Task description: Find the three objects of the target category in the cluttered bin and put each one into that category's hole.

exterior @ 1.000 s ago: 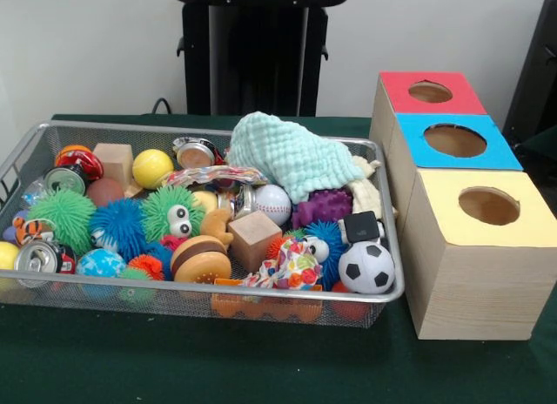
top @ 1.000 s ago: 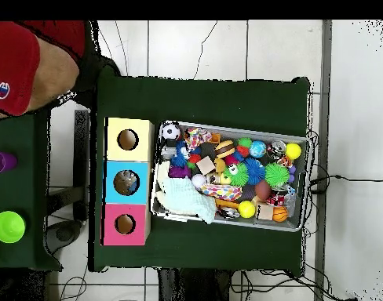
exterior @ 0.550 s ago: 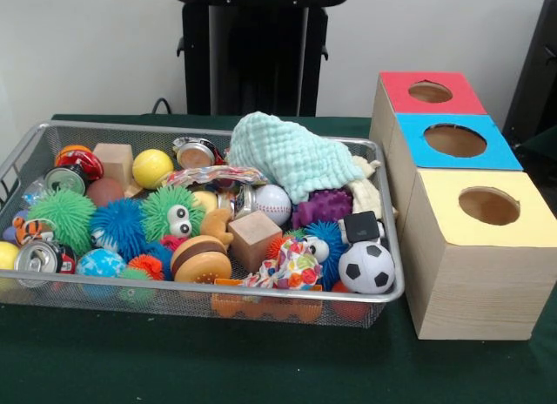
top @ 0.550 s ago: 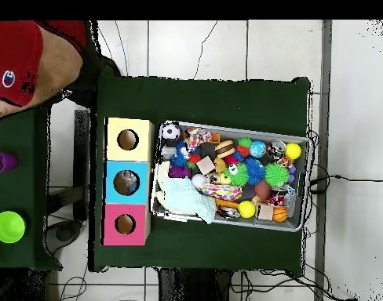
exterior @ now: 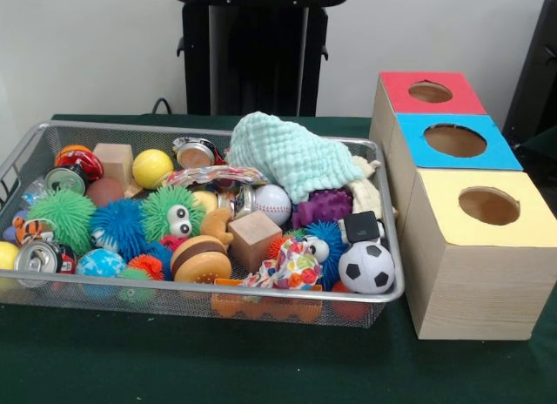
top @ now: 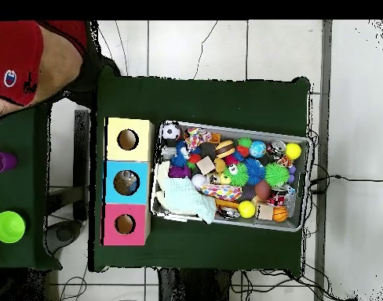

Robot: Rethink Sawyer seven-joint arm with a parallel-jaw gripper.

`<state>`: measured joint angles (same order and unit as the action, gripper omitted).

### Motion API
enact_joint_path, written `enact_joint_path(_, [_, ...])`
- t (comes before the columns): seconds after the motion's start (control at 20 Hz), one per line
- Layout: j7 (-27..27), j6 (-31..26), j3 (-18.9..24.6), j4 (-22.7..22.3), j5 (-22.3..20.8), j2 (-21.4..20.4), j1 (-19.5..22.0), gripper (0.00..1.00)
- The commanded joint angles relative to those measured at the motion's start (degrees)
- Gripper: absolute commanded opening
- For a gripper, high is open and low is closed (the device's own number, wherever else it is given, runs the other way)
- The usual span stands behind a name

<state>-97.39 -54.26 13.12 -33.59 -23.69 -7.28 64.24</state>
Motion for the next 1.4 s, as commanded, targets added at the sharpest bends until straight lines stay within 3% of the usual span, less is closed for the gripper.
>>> enact_joint_path(0.05, [-21.9, 0.5, -2.4, -5.3, 3.0, 8.0, -3.4, 1.00])
enact_joint_path(0.4, [-36.0, 6.0, -7.4, -12.8, 6.2, 6.9, -7.3, 1.00])
enact_joint_path(0.75, [-40.3, 13.1, -10.1, -17.7, 6.7, 7.4, -10.2, 1.00])
enact_joint_path(1.0, [-35.8, 13.0, -9.5, -15.4, 7.3, 9.1, -9.2, 1.00])
enact_joint_path(1.25, [-29.7, 11.4, -7.0, -7.7, 8.1, 13.7, -6.6, 1.00])
enact_joint_path(1.35, [-26.7, 12.6, -6.6, -7.2, 7.4, 13.8, -5.9, 1.00])
enact_joint_path(1.4, [-22.7, 14.2, -6.0, -7.7, 6.2, 13.2, -5.2, 1.00])
